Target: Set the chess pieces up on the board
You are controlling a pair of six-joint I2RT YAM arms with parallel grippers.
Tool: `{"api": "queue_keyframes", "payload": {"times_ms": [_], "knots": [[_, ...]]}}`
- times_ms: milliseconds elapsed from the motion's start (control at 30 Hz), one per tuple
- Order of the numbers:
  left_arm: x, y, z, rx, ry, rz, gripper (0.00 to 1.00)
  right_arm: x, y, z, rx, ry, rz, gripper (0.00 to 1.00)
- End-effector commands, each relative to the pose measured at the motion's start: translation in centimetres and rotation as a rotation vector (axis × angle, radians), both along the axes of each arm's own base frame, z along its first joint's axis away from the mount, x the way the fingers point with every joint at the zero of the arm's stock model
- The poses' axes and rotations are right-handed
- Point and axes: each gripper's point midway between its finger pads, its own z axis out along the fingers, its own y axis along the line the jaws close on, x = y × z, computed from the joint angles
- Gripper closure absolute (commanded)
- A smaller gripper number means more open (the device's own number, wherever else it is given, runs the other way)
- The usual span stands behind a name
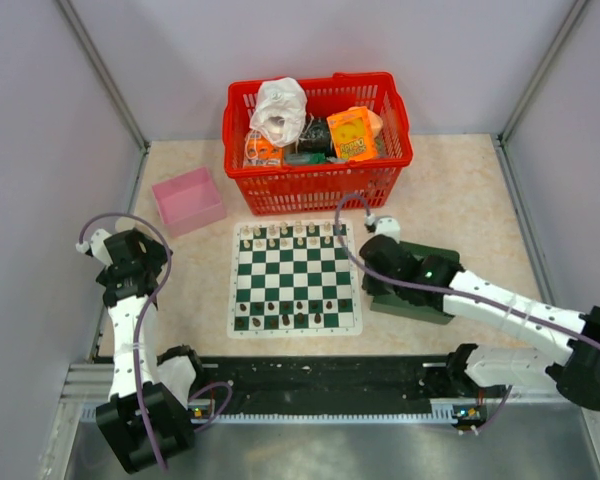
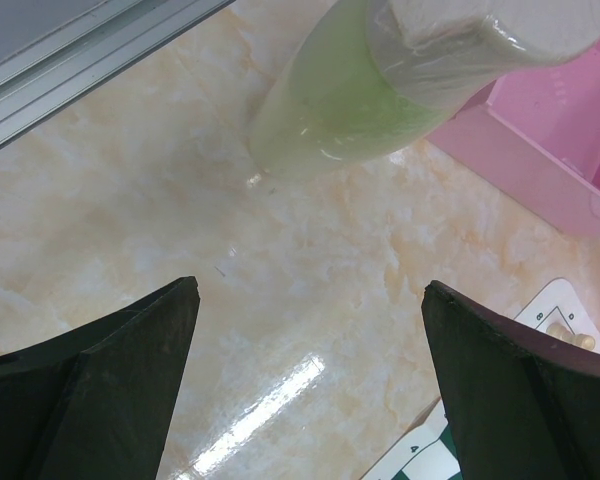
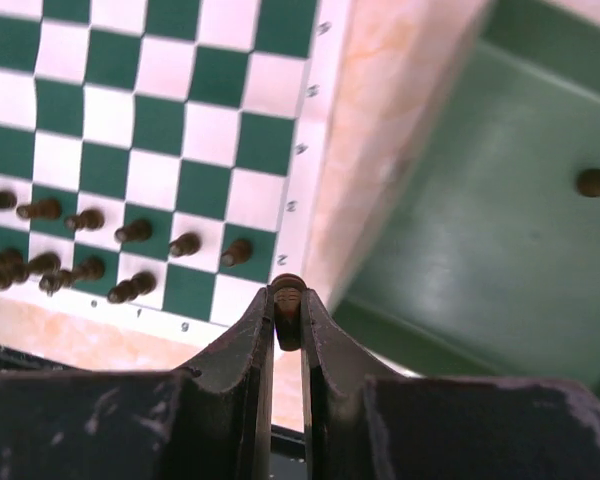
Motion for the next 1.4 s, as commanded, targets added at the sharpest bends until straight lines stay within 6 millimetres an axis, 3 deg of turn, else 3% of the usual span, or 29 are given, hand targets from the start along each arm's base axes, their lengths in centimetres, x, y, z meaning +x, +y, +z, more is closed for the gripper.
{"api": "queue_keyframes", "payload": {"times_ms": [0,233,667,1367], "knots": [[0.6,0.5,0.8,0.019,-0.042,0.011,0.01,-1.3,4.2,0.1,-0.011,-0.018,0.061,1.00],[0.5,0.7,0.8,0.028,-0.036,0.015,0.01,-3.7,8.6,-2.3,-0.043,0.016,0.176,1.00],[0.4,0.8,0.9,0.035,-0.032,0.018,0.01,-5.2,12.0,-5.8,-0.022,0.091,0.273,1.00],[0.5,0.8,1.1,0.035,-0.035,0.017,0.01,-5.5,11.6,-8.3,-0.095,0.110,0.274,1.00]]}}
